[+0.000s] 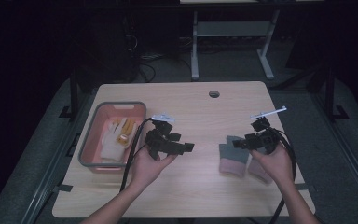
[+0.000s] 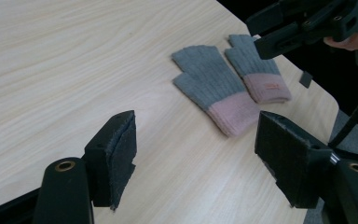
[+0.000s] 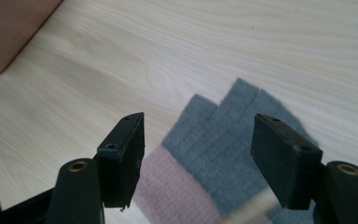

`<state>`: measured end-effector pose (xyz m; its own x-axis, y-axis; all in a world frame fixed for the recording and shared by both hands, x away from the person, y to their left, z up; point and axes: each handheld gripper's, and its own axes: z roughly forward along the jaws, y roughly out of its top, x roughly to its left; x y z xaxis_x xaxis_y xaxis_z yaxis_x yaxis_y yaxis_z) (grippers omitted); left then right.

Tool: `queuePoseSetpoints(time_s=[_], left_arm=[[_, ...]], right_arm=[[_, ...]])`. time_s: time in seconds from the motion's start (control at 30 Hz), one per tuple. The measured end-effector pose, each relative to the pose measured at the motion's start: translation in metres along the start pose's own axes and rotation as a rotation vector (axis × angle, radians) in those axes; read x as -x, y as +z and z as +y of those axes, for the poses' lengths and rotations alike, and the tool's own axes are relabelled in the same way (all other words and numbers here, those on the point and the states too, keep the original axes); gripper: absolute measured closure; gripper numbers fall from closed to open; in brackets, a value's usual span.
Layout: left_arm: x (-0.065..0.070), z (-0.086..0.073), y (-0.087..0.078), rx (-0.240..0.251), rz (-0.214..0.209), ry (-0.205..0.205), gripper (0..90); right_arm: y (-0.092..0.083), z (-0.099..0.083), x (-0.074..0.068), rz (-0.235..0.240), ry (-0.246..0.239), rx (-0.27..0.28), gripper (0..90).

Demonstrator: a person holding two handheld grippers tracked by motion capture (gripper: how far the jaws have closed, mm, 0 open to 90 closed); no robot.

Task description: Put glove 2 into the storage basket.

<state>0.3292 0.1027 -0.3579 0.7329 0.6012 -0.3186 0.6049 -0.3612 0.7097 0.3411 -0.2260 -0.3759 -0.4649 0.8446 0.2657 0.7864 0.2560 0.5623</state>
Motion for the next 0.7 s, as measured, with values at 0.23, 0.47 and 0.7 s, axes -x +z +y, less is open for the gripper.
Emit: queuePoseSetpoints(time_s=[0.23,0.47,0.7], left_arm=[[0.009,-0.003,0.011,-0.004,-0.015,0.017,29.1],[0.015,-0.004,0.021,-0.007,-0.022,0.028,28.6],[0.021,-0.009,0.029,-0.013,-0.031,0.043,28.2]], right_arm=[[-0.001,-0.018,0.013,-0.02,0.007,-0.001,34.6],[-0.001,-0.036,0.026,-0.05,0.014,-0.006,37.1],[-0.001,-0.051,0.039,-0.087,0.032,-0.019,39.1]])
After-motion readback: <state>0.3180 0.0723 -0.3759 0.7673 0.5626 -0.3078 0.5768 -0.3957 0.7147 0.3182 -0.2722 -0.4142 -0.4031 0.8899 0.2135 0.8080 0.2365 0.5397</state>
